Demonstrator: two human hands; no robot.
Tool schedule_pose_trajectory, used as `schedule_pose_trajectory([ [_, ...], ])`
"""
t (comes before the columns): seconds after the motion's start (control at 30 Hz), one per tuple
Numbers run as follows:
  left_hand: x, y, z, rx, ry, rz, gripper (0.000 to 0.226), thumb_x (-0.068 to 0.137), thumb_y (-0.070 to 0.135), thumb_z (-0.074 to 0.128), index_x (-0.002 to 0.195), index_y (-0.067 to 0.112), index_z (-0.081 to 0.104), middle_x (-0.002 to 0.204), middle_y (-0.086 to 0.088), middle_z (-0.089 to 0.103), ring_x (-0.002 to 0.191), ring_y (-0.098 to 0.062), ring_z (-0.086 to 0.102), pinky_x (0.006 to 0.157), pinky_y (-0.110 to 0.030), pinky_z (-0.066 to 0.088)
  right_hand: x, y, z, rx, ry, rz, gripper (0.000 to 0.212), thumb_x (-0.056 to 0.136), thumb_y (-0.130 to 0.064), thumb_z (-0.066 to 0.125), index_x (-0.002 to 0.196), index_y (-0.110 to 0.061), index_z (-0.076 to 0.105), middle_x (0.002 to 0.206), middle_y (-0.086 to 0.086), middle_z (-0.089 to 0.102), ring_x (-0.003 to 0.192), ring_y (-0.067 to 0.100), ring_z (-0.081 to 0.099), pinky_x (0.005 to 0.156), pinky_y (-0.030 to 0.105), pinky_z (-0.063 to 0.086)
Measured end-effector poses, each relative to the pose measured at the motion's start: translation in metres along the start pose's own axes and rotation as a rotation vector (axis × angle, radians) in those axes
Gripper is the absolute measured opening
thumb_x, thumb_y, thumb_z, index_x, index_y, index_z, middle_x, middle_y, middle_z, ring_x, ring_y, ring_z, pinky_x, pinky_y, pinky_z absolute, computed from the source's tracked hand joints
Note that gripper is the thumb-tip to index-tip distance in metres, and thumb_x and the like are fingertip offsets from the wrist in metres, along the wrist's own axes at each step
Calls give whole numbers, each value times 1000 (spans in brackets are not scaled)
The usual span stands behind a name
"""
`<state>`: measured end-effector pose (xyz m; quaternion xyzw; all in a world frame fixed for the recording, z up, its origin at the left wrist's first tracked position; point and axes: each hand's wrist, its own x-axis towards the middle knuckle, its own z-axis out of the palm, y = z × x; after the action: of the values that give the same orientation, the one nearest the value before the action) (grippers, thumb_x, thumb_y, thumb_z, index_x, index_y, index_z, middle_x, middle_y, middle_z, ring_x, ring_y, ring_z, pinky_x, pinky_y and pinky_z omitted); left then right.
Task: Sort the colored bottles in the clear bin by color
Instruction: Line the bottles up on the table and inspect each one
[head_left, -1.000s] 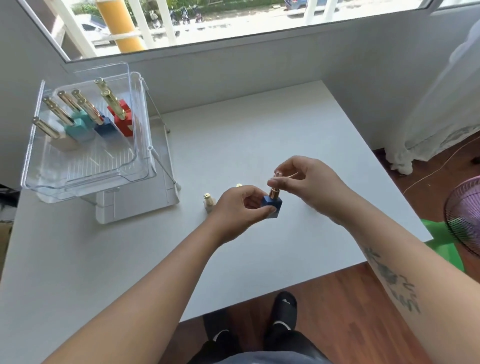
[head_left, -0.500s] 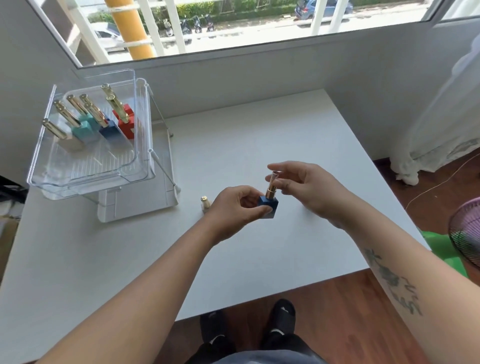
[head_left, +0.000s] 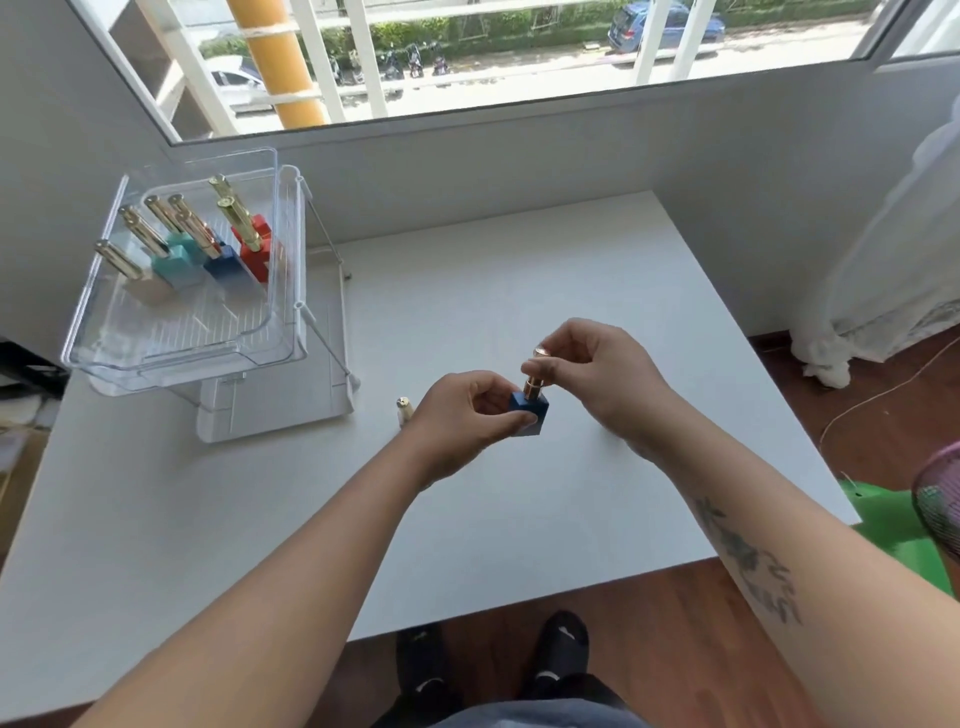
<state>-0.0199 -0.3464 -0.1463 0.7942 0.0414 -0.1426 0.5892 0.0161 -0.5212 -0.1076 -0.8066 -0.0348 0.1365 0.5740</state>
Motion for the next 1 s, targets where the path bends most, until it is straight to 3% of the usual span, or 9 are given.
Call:
schedule_pose_trajectory([
  [0.07, 0, 1, 0, 5, 2, 2, 15, 76, 28, 78, 89, 26, 72, 86, 10, 75, 84, -2, 70, 62, -8, 48, 1, 1, 3, -71, 66, 2, 34, 72, -35, 80, 82, -9, 60, 79, 9, 65, 71, 17, 60, 68, 36, 49],
  [0.13, 1, 3, 0, 6, 4, 8, 15, 76, 28, 79, 90, 25, 73, 85, 10, 75, 83, -2, 70, 62, -8, 47, 2, 3, 2, -66, 44, 8, 32, 74, -40, 77, 94, -20, 62, 89, -7, 66, 79, 6, 62, 68, 23, 48],
  [0.23, 3, 3, -1, 5, 8, 2, 15, 76, 27, 79, 90, 24, 73, 85, 9, 75, 82, -3, 70, 64, -11, 47, 3, 5, -2, 20, -99, 9, 26, 89, -24, 65, 115, -25, 63, 104, -13, 71, 95, -5, 65, 77, 8, 46],
  [0.3, 4, 2, -1, 18, 12, -3, 15, 76, 27, 78, 90, 25, 73, 86, 10, 75, 84, -3, 70, 65, -12, 47, 4, 5, -2, 15, -89, -22, 17, 89, -17, 65, 105, -20, 69, 97, -10, 74, 91, -7, 66, 74, 2, 45],
  [0.4, 4, -2, 1, 27, 34, -4, 15, 76, 29, 78, 90, 27, 72, 85, 13, 75, 81, 2, 68, 61, -7, 45, 6, 5, 3, -8, -19, -38, 8, 86, -14, 67, 93, -18, 70, 93, -7, 74, 88, -2, 67, 73, 5, 45],
  [0.53, 7, -9, 4, 26, 63, -13, 16, 76, 27, 77, 91, 25, 72, 88, 10, 75, 88, -5, 70, 78, -24, 53, 5, 13, 12, -22, 48, -94, 11, 87, -8, 63, 88, -17, 69, 87, -8, 73, 79, -9, 67, 65, 1, 43],
  [0.7, 3, -40, 16, -10, 129, -101, 26, 77, 25, 80, 100, 21, 69, 98, 8, 71, 93, -9, 67, 81, -20, 52, 12, 35, 21, -133, 20, -43, 8, 87, -14, 64, 86, -22, 67, 81, -11, 70, 77, -1, 65, 60, 3, 42],
  [0.9, -27, -113, 4, 548, 205, -97, 38, 88, 38, 64, 123, 26, 57, 125, 9, 58, 119, -13, 47, 95, -25, 38, 30, 62, 38, -195, 81, 36, 9, 91, -17, 58, 96, -22, 64, 92, -5, 67, 89, 10, 61, 66, 13, 42],
  [1.0, -43, -142, -11, 739, 226, -80, 49, 87, 37, 63, 133, 23, 52, 140, 3, 50, 130, -20, 37, 105, -30, 34, 40, 69, 48, -196, 75, 50, 13, 92, -14, 55, 101, -21, 63, 91, -6, 65, 86, 4, 61, 64, 6, 41],
])
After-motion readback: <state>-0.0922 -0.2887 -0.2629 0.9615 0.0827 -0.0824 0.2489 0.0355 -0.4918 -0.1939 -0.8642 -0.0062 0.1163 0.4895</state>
